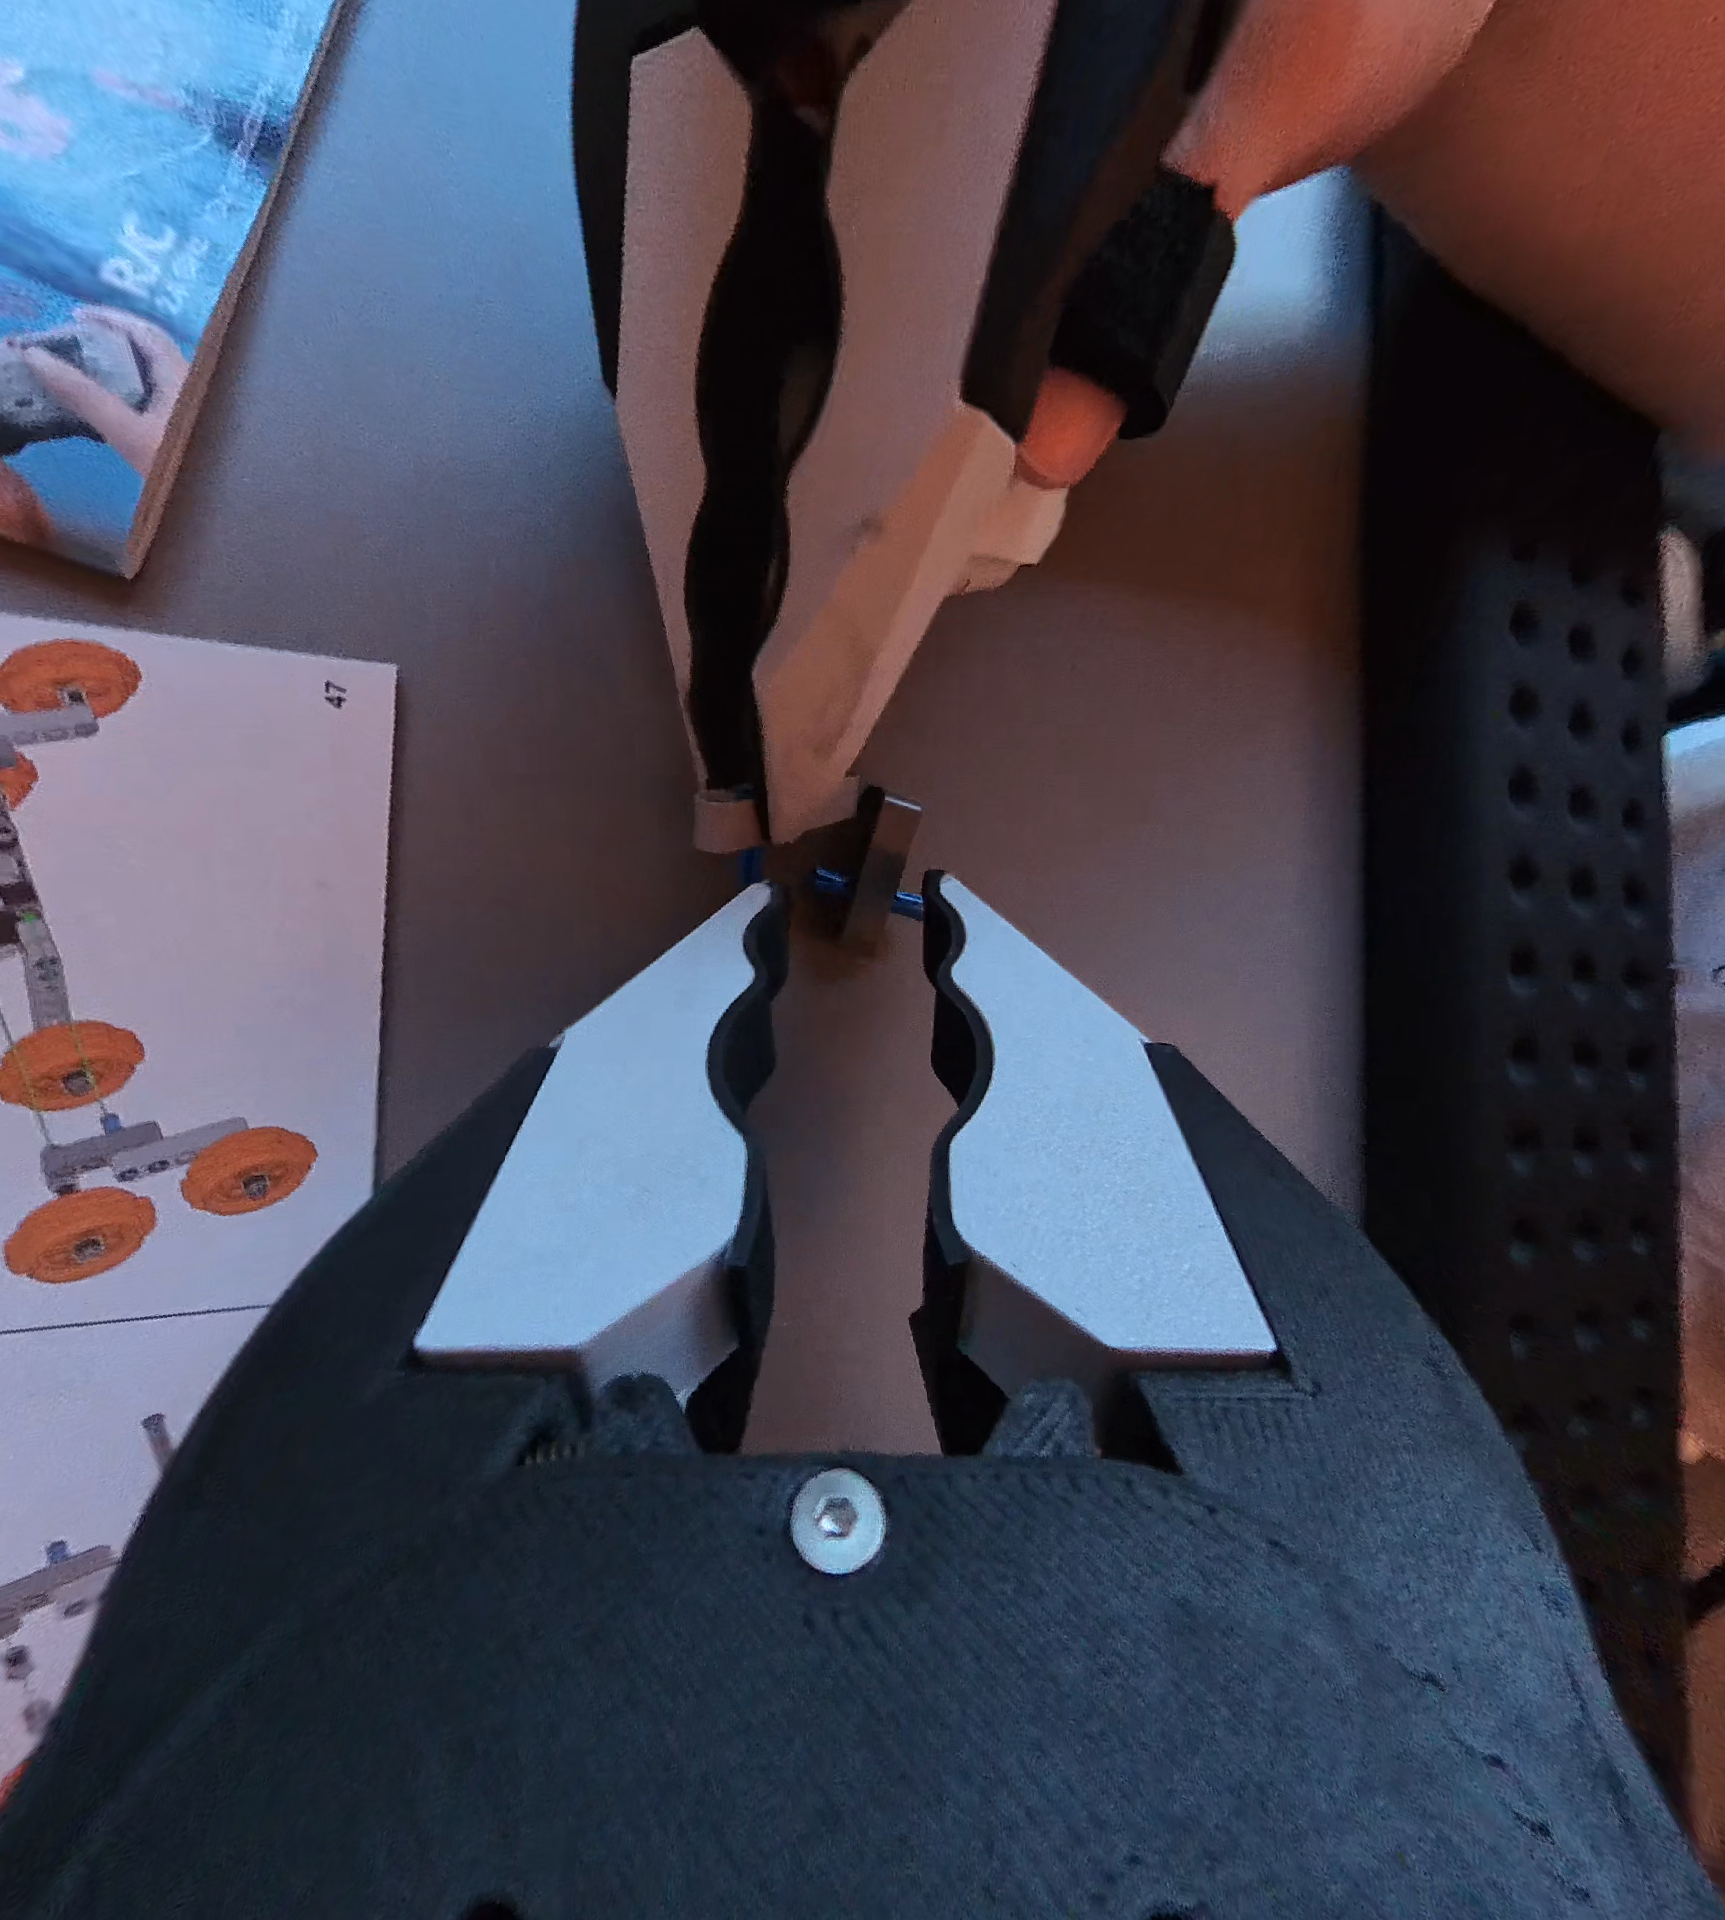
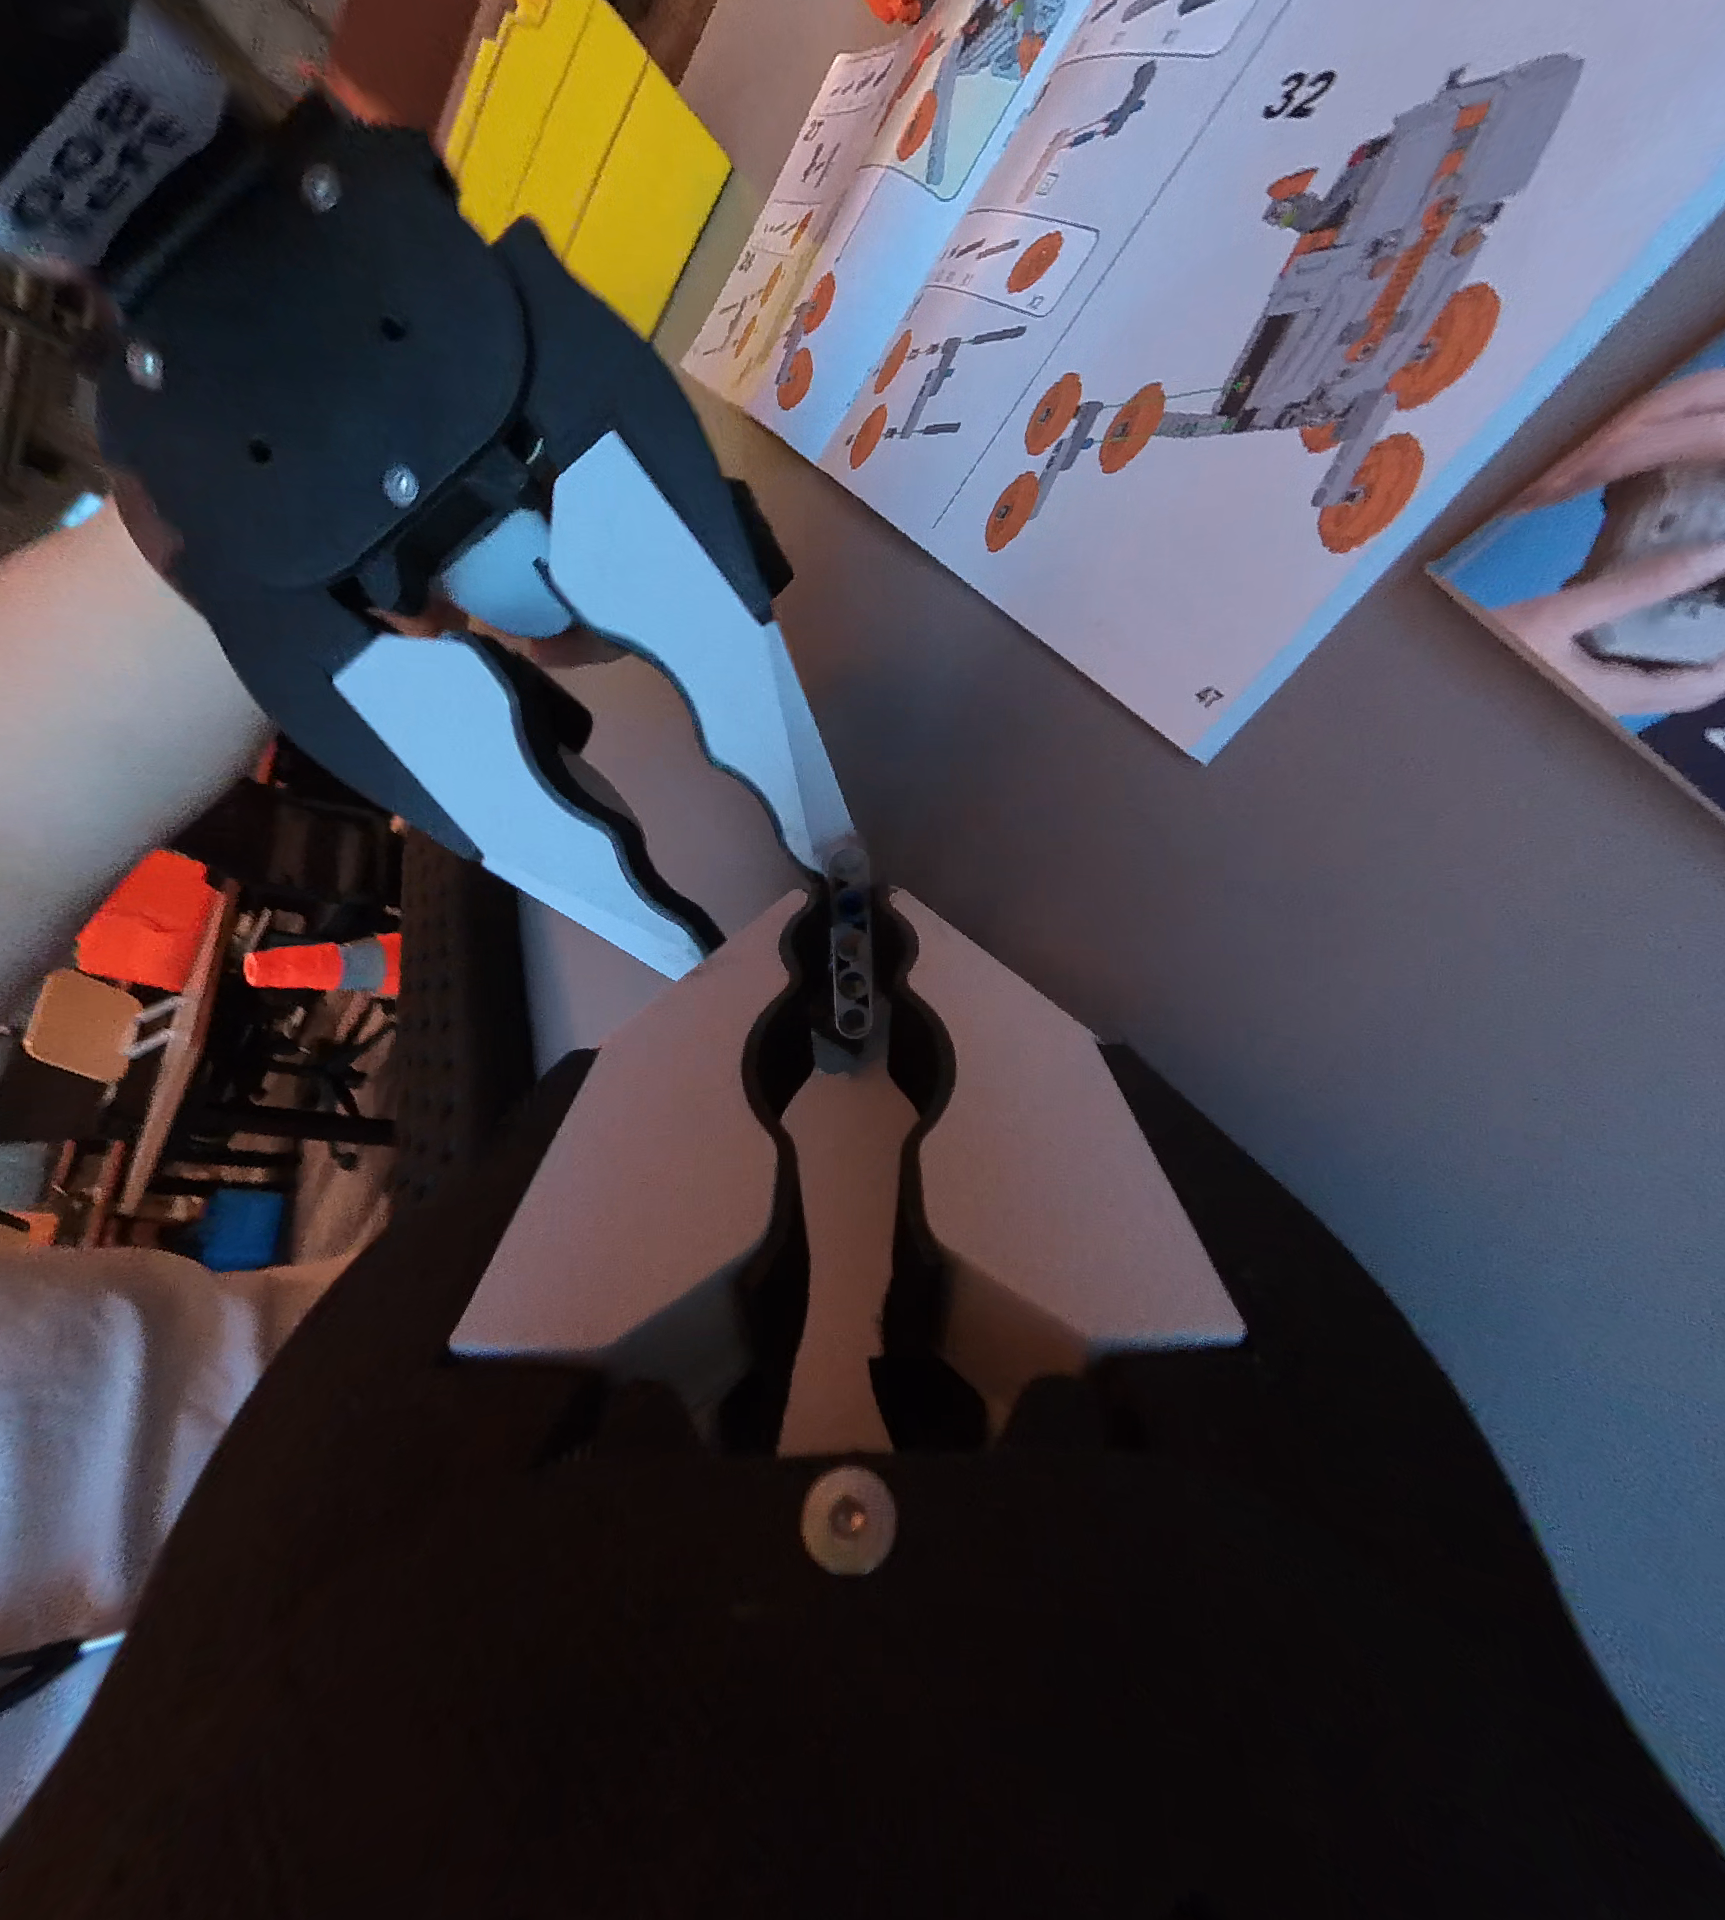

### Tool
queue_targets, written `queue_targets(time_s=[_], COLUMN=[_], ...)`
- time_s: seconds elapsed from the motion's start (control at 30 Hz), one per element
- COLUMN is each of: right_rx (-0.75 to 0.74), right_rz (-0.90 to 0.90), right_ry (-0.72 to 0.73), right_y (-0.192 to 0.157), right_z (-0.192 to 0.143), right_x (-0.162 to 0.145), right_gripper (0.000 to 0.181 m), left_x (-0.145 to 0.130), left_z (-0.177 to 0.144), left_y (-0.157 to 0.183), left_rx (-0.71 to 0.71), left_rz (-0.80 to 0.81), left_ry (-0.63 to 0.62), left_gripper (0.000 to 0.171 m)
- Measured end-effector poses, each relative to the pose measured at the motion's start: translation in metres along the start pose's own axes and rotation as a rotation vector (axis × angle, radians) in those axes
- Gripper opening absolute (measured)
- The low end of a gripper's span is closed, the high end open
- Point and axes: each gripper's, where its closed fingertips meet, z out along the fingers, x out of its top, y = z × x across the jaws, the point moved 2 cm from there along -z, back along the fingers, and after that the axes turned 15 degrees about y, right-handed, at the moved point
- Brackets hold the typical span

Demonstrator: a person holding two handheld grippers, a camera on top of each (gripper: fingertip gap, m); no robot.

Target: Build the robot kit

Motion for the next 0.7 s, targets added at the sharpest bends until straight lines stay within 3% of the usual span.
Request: queue_targets(time_s=[0.3,0.53,0.7], right_rx=[0.021,-0.082,-0.008], right_rz=[0.044,-0.001,0.183], right_ry=[0.043,0.052,0.176], right_y=[-0.001,0.005,-0.007], right_z=[-0.008,-0.015,-0.005], right_x=[0.002,-0.001,0.004], right_gripper=[0.006,0.006,0.005], left_x=[-0.004,0.003,0.033], left_z=[0.005,-0.014,-0.029], left_y=[0.005,0.005,0.014], left_rx=[0.156,0.581,0.715], left_rz=[0.235,0.56,0.482], left_ry=[0.066,0.211,0.392], left_gripper=[0.015,0.015,0.015])
